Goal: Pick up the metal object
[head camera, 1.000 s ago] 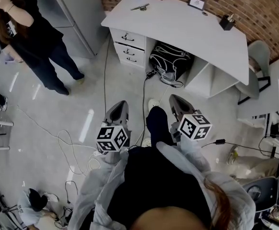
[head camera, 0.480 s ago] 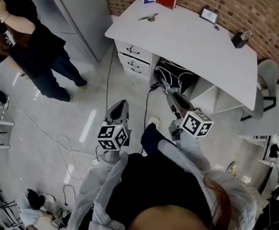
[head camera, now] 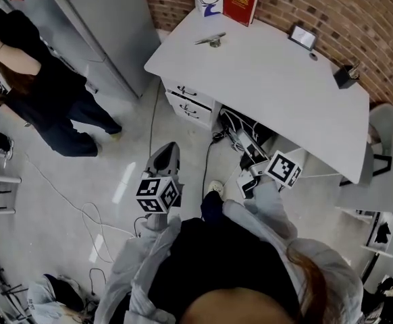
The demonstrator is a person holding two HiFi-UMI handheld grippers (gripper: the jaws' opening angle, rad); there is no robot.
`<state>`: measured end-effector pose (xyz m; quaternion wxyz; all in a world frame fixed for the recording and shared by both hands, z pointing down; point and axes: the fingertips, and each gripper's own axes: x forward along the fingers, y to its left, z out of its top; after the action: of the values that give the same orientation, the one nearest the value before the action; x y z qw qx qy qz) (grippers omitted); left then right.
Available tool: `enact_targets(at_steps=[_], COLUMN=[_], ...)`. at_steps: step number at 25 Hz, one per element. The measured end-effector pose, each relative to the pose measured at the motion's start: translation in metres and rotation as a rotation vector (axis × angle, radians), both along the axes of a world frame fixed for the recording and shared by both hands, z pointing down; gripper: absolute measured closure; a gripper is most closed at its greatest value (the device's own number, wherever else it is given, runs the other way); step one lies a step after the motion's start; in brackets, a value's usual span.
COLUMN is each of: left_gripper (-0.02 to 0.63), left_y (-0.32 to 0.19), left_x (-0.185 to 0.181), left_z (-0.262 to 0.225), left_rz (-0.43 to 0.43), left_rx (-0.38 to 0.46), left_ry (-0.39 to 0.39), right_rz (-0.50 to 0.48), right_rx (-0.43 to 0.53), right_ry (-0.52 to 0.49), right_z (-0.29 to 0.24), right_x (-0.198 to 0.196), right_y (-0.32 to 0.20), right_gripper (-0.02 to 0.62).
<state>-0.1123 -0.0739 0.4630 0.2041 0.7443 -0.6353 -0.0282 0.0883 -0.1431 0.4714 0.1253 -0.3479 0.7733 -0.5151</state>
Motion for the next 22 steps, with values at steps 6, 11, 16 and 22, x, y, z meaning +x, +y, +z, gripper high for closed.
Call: enact_targets(at_steps=[6, 11, 16, 22], left_gripper=[0.589, 0.589, 0.589, 0.589], left_y=[-0.041, -0.053, -0.054, -0.079], left_x=[0.0, 0.001, 0.002, -0.001], left_z=[0.004, 0.004, 0.004, 0.009], left_rz=[-0.009, -0.014, -0.009, 0.007], left_rx=[0.008, 0.005, -0.008, -0.005], left_ry=[-0.018, -0.029, -0.028, -0.032], right_rz=[-0.027, -0.046, -0.028, 0.0], right_rx=[-0.003, -0.037, -0.078, -0.111], right_ry=[-0.123, -0.195, -0.217, -0.236], right_z=[-0.003, -0.001, 0.006, 0.018], right_x=[-0.009, -0.017, -0.015, -0.016], right_y=[-0.047, -0.058, -0.06, -0.083], right_gripper=[0.376, 0.377, 0.379, 0.383])
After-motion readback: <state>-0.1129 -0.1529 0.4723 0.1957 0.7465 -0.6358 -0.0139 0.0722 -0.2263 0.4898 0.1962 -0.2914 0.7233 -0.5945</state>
